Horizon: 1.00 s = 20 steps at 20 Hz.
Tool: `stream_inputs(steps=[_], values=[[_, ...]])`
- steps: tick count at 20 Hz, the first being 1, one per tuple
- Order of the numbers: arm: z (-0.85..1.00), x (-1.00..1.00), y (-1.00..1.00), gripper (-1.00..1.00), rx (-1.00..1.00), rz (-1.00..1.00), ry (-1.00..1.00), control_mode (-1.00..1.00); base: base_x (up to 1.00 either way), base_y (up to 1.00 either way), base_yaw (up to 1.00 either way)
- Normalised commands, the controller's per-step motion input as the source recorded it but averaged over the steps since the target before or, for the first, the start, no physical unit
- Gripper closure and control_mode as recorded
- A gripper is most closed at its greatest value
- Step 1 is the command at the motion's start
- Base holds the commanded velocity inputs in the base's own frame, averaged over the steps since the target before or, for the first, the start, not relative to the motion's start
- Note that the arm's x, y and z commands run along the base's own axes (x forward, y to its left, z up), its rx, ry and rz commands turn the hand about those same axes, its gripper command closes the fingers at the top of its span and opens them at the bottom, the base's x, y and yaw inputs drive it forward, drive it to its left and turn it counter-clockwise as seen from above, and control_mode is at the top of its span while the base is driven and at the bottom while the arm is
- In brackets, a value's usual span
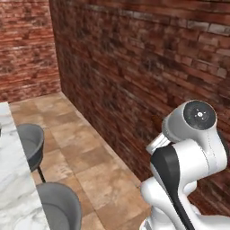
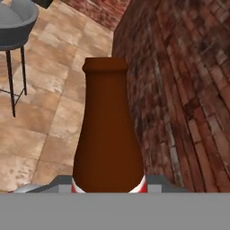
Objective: Open the fridge, grab two sodas, and place both sodas inside the bowl with ice on the dining counter.
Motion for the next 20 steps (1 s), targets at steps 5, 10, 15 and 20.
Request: stream_inputs(steps=[5,10,15,20], values=[[0.00,0.00,0.00,1.00,0.00,0.00,0.00,1.00,0.66,-0.38,0.49],[0.00,0.00,0.00,1.00,0.00,0.00,0.00,1.00,0.66,-0.33,0.51],[0.00,0.00,0.00,1.00,0.00,0.00,0.00,1.00,0.67,-0.28,0.53],[0.00,0.00,0.00,1.00,0.00,0.00,0.00,1.00,0.69,-0.25,0.53]])
